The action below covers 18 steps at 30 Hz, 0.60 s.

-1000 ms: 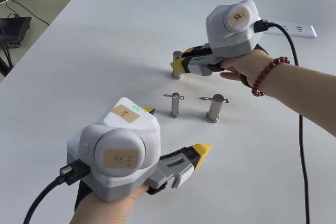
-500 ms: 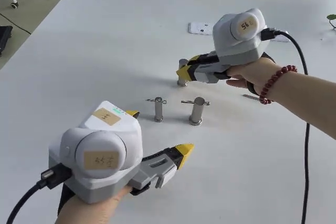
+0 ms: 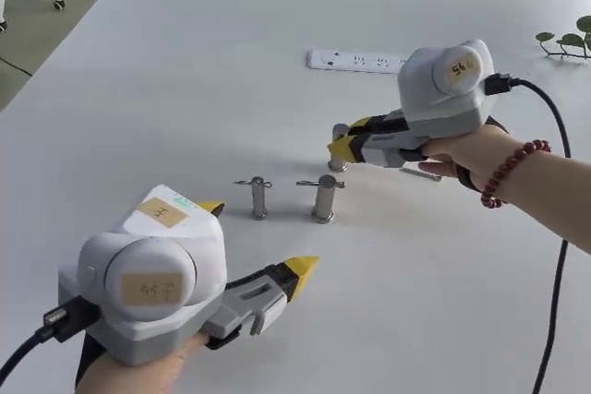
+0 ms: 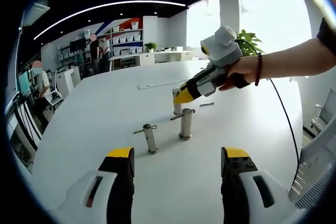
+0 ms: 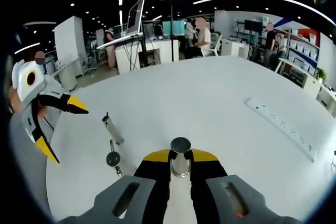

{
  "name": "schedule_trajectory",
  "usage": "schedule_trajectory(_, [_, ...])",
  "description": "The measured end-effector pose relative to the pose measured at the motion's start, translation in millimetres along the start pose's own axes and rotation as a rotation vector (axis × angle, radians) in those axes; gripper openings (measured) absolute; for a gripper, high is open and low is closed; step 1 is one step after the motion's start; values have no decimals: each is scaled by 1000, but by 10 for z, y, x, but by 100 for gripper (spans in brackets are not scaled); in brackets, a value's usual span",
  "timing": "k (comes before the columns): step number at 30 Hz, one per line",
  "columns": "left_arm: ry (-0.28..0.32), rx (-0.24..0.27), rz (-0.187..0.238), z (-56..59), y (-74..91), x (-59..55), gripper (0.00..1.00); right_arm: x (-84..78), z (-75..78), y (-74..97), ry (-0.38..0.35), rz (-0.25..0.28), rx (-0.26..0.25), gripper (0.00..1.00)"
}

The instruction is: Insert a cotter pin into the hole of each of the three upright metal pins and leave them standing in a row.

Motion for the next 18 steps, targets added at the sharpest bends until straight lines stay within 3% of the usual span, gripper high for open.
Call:
schedule_trajectory(4, [2, 5, 3, -20, 12, 11, 67, -49, -82, 126, -6, 1, -5, 8])
schedule_trajectory(9, [8, 7, 5, -43, 37, 17, 68, -132, -48, 203, -19, 0, -19, 8])
schedule_trajectory(18, [10, 7, 3, -45, 81, 9, 68, -204, -281, 371, -18, 4, -17, 8])
Point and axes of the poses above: the centre of the closed fingertips' face, and the gripper's own axes: y roughly backward along the fingers, z roughly to its right, x roughly out of its top, the point moved 7 cm from there along y, roughly backward along the fingers, and after that the axes turned 1 degree about z, right-handed, at the moved point
